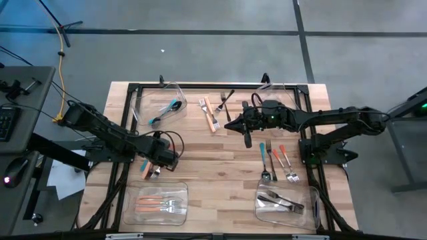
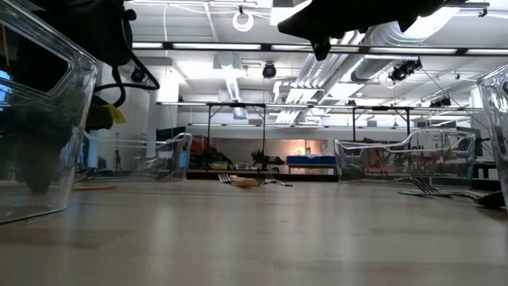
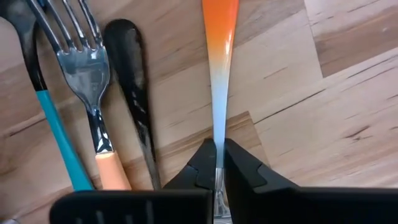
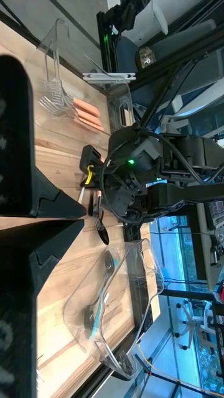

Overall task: Sort silverware by color (type)
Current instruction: Put the orange fork into the top right transparent bin

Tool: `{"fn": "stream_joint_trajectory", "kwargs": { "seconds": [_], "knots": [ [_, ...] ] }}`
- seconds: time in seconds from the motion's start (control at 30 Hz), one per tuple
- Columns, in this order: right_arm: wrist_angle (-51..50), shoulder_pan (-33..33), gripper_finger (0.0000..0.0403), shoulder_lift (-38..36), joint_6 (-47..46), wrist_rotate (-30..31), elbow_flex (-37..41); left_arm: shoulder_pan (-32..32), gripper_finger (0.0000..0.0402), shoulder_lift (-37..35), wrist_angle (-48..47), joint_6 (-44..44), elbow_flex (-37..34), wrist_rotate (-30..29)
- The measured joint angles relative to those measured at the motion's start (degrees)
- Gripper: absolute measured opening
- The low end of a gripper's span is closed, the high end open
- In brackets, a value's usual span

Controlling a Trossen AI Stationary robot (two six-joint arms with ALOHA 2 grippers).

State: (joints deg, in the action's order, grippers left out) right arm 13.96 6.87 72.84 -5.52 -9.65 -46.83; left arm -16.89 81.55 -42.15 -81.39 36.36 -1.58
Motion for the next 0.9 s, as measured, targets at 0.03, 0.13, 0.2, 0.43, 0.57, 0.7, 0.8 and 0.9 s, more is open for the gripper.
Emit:
{"fn": "stream_joint_trajectory", "kwargs": {
  "seconds": [0.03, 0.13, 0.2, 0.43, 0.57, 0.7, 0.8, 0.9],
  "knots": [
    [0.00, 0.00, 0.0000, 0.00, 0.00, 0.00, 0.00, 0.00, 0.0004, -0.14, 0.00, 0.28, 0.00, -0.03],
    [-0.01, 0.00, 0.0000, 0.00, 0.00, 0.00, 0.00, -0.02, 0.0003, -0.89, 0.47, 2.33, 0.90, -0.80],
    [-0.02, 0.00, 0.0000, 0.00, 0.00, 0.00, 0.00, 0.16, 0.0002, -1.68, 1.18, 4.24, 2.14, -2.29],
    [-0.55, 0.00, 0.0000, 0.00, 0.00, 0.00, 0.00, 4.26, 0.0002, -3.84, 9.87, 16.45, 5.83, -7.48],
    [-0.90, 0.00, 0.0000, 0.00, 0.00, 0.00, 0.00, 7.74, 0.0001, -3.78, 22.81, 26.67, 6.98, -8.26],
    [-1.11, 0.00, 0.0000, 0.00, 0.00, -0.40, 0.00, 11.22, 0.0001, -3.78, 34.55, 36.27, 7.84, -7.96],
    [-1.25, 0.00, 0.0000, 0.00, 0.00, -0.44, 0.00, 13.79, 0.0001, -3.78, 39.68, 43.53, 9.83, -6.51],
    [-1.11, 0.00, 0.0000, 0.00, 0.00, -0.85, 0.00, 15.90, 0.0001, -3.78, 42.42, 49.99, 12.48, -5.95]
  ]
}}
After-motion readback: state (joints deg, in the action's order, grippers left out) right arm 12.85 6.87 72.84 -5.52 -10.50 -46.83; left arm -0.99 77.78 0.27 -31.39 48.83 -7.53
